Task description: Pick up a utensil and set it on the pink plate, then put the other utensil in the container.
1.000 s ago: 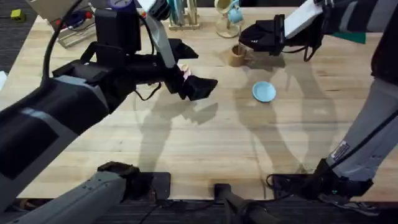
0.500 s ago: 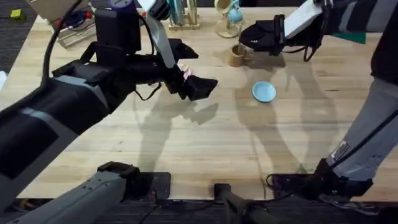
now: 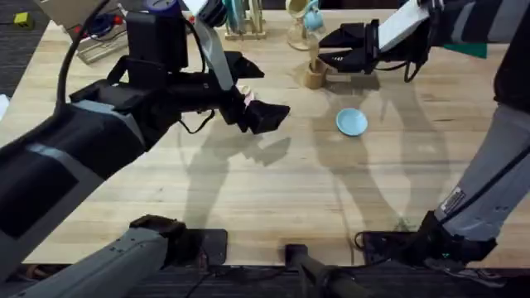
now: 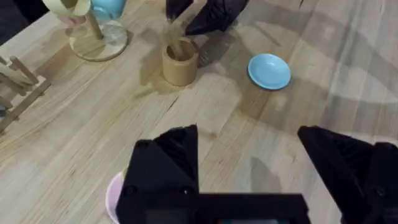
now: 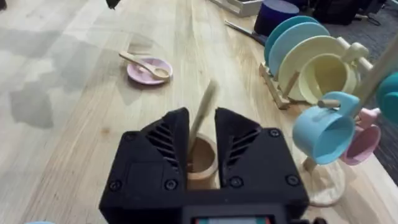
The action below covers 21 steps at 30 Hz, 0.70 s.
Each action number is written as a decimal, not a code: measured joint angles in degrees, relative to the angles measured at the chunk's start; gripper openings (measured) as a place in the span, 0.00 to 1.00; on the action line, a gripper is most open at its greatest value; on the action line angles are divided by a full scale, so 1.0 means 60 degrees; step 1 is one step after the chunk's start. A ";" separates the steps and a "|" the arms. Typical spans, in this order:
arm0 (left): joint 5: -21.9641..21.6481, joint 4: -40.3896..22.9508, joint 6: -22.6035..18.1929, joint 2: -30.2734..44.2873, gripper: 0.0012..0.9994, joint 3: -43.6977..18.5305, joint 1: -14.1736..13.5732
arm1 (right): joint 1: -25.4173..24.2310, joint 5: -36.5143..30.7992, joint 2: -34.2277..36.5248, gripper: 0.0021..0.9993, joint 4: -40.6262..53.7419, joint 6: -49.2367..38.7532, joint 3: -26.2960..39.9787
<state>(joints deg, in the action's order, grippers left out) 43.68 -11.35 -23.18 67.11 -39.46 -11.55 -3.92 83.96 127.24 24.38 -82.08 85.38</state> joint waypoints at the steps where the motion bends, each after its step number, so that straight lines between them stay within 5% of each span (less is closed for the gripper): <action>1: 0.0003 0.0003 0.0001 0.0000 0.98 0.0000 0.0000 | 0.0000 0.0000 0.0000 0.25 0.0000 0.0000 0.0000; 8: 0.0001 0.0002 0.0001 0.0000 0.98 0.0000 0.0000 | 0.0000 0.0000 0.0000 0.30 0.0000 0.0000 0.0000; 21: 0.0004 0.0003 0.0000 0.0000 0.97 0.0000 0.0000 | 0.0000 -0.0018 0.0000 0.66 -0.0062 0.0580 0.0204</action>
<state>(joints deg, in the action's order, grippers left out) 43.70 -11.33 -23.18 67.11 -39.46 -11.55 -3.92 83.85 127.24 24.01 -78.60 86.61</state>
